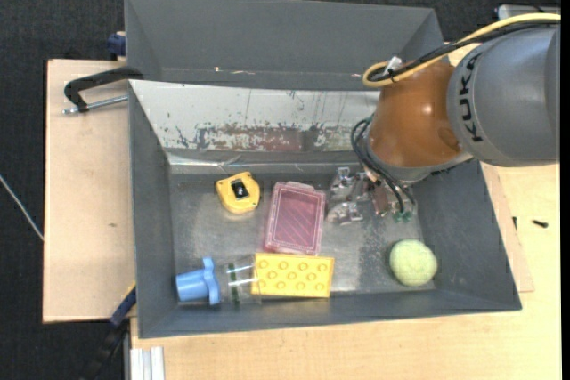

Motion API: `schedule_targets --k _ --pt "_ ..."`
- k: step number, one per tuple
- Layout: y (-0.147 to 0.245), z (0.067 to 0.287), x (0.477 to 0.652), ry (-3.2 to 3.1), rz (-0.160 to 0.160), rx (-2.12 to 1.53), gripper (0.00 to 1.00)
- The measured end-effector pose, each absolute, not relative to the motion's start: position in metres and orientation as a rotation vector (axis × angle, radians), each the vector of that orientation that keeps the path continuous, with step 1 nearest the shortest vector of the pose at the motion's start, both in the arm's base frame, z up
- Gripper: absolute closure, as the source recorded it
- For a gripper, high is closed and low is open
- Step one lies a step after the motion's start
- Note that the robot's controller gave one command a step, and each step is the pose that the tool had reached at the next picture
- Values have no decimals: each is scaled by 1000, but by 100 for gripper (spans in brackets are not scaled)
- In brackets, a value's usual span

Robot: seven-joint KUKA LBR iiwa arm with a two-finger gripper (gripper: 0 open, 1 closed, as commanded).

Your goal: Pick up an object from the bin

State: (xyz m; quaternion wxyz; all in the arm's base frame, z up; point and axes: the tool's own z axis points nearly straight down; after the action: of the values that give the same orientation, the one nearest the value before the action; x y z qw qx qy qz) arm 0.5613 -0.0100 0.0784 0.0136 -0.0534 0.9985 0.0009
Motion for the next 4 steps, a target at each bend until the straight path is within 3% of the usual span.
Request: schedule_targets --k 1,2,3,4 --pt "-10 78 561 3110 3 -166 100" --pt "7 138 564 3108 1 -408 100" --pt "7 138 564 3109 2 -408 0" --pt "7 138 564 3109 2 -408 0"
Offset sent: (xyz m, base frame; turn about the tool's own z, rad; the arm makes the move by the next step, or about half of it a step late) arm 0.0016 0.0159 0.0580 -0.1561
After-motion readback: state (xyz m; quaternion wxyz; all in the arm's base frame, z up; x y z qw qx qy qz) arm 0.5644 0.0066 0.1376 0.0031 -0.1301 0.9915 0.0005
